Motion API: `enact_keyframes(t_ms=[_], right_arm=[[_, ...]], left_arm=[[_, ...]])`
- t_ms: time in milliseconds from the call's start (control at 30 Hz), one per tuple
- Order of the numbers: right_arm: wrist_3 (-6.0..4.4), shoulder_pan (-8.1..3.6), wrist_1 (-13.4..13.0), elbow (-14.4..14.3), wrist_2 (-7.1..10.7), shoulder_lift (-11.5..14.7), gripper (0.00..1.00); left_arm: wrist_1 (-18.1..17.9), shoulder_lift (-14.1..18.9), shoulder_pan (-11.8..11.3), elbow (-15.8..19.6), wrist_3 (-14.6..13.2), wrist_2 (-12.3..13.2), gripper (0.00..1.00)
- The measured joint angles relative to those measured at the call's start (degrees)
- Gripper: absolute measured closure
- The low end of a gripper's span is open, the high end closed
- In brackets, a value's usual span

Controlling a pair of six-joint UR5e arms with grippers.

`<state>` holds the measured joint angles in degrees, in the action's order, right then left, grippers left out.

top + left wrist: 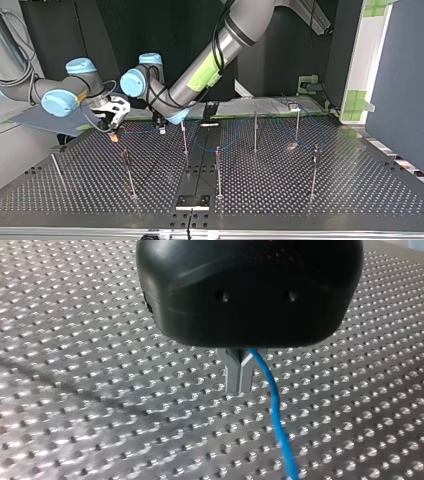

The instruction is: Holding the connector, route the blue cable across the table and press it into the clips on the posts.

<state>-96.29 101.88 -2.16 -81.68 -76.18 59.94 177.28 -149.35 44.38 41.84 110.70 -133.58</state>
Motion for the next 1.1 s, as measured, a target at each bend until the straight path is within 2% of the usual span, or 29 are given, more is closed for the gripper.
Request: enact_keyframes(t_ms=[167,533,633,833,1100], right_arm=[[-0.71,-0.04,0.31,1.16,0.94,1.64,1.0],[-5.08,-0.41,1.46,2.59,5.81,6.65,1.0],[-5.46,-0.66,2.54,3.21,6.85,8.07,1.0],[-5.59,-1.04,4.2,4.09,7.67,10.93,1.0],[-6.38,-1.76,4.94,4.18,8.84,14.62,1.0]], left_arm=[[-1.51,2.46,-0.24,2.43,0.0,-0.01,1.0],[-3.23,7.6,0.37,7.58,-1.29,0.04,1.0],[-3.29,9.02,0.51,8.91,-2.05,0.0,1.0],[-3.43,11.85,0.81,9.71,-4.4,-0.04,1.0],[-2.43,15.37,1.62,7.25,-5.67,0.04,1.0]])
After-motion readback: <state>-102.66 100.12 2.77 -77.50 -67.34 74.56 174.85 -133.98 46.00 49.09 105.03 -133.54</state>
